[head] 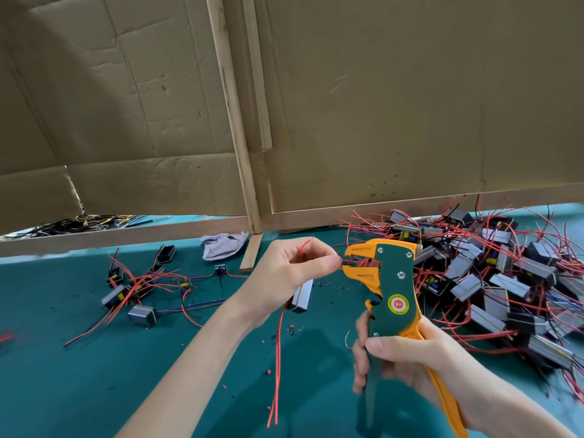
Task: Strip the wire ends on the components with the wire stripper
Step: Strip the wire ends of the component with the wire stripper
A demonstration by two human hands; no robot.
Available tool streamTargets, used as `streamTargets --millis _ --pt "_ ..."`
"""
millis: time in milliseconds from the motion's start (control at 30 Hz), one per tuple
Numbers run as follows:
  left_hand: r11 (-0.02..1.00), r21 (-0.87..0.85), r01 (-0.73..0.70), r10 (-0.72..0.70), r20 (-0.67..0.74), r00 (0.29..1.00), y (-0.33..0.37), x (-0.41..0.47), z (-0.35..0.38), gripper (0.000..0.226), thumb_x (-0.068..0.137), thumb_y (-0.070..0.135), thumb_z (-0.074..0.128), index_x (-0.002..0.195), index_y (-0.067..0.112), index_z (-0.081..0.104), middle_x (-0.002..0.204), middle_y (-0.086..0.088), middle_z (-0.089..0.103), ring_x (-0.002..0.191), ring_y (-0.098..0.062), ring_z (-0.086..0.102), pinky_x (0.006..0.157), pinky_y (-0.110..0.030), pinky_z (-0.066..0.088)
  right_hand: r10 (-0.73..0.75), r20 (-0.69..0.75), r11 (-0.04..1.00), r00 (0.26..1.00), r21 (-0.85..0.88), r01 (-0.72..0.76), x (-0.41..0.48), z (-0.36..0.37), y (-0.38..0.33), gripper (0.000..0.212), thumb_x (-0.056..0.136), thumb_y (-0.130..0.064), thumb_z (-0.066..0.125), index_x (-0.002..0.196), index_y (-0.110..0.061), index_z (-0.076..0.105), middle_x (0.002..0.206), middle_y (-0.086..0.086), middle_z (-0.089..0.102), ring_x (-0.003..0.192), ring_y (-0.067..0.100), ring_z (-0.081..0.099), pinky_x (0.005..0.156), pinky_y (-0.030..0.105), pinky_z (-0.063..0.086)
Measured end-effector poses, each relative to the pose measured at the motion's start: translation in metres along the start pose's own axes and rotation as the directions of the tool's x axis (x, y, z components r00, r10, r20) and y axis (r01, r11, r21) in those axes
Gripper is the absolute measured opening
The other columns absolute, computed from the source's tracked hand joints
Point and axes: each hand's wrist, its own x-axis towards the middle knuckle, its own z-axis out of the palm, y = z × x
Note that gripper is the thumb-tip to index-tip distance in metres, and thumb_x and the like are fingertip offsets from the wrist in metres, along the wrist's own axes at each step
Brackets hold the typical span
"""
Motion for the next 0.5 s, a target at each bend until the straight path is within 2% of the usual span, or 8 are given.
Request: streamTargets --millis 133,233,267,333,400,500 --pt "1.000 0.014 0.007 -0.007 0.025 1.000 0.000 0.000 -0.002 0.011 0.080 0.024 0.066 0.070 0.028 0.070 0.073 0.012 0.063 0.069 -0.002 0.054 0.069 -0.012 0.044 0.025 -0.084 0.999 0.996 -0.046 -0.029 -0.003 0.005 0.001 0.025 0.063 -0.023 0.080 0.069 -0.007 0.062 0.057 0.023 0.052 0.050 0.034 0.055 0.054 0.043 0.051" --pt "0.999 0.049 0.019 -0.022 0.050 0.999 -0.001 0.000 -0.001 0.005 0.083 0.028 0.062 0.079 0.026 0.063 0.074 0.007 0.055 0.066 -0.004 0.049 0.069 -0.015 0.043 0.009 -0.147 0.998 0.989 -0.061 -0.019 -0.004 0.009 0.002 0.029 0.060 -0.026 0.081 0.064 -0.007 0.060 0.051 0.021 0.051 0.044 0.031 0.052 0.050 0.040 0.049" --pt "0.999 0.012 0.050 -0.051 0.049 0.998 -0.002 0.000 -0.001 0.007 0.084 0.030 0.058 0.082 0.023 0.056 0.074 0.003 0.048 0.062 -0.007 0.045 0.070 -0.018 0.042 0.004 -0.161 0.998 0.987 -0.067 -0.015 -0.004 0.010 0.002 0.029 0.060 -0.027 0.080 0.062 -0.007 0.059 0.050 0.021 0.050 0.043 0.031 0.052 0.049 0.039 0.049" --pt "0.973 -0.180 0.141 -0.132 0.062 0.989 -0.002 0.001 0.000 0.019 0.082 0.033 0.049 0.084 0.016 0.040 0.072 0.001 0.038 0.057 -0.010 0.035 0.068 -0.023 0.036 -0.003 -0.179 0.997 0.984 -0.073 -0.010 -0.005 0.011 0.002 0.031 0.059 -0.028 0.080 0.059 -0.007 0.058 0.049 0.020 0.049 0.041 0.030 0.051 0.049 0.038 0.048" --pt "0.941 -0.301 0.155 -0.132 0.095 0.987 -0.001 0.001 0.001 0.022 0.082 0.034 0.042 0.082 0.014 0.032 0.070 0.004 0.039 0.060 -0.013 0.030 0.065 -0.024 0.032 -0.006 -0.183 0.998 0.983 -0.067 -0.006 -0.006 0.012 0.002 0.032 0.059 -0.029 0.080 0.058 -0.007 0.057 0.048 0.020 0.049 0.040 0.030 0.051 0.048 0.037 0.048" --pt "0.964 -0.240 0.117 -0.099 0.085 0.991 0.001 0.000 0.003 0.021 0.083 0.033 0.035 0.076 0.014 0.029 0.069 0.003 0.036 0.060 -0.012 0.029 0.063 -0.022 0.031 -0.013 -0.223 0.996 0.975 -0.085 -0.006 -0.006 0.016 0.005 0.037 0.057 -0.032 0.080 0.055 -0.005 0.055 0.044 0.018 0.047 0.035 0.028 0.048 0.042 0.032 0.043"
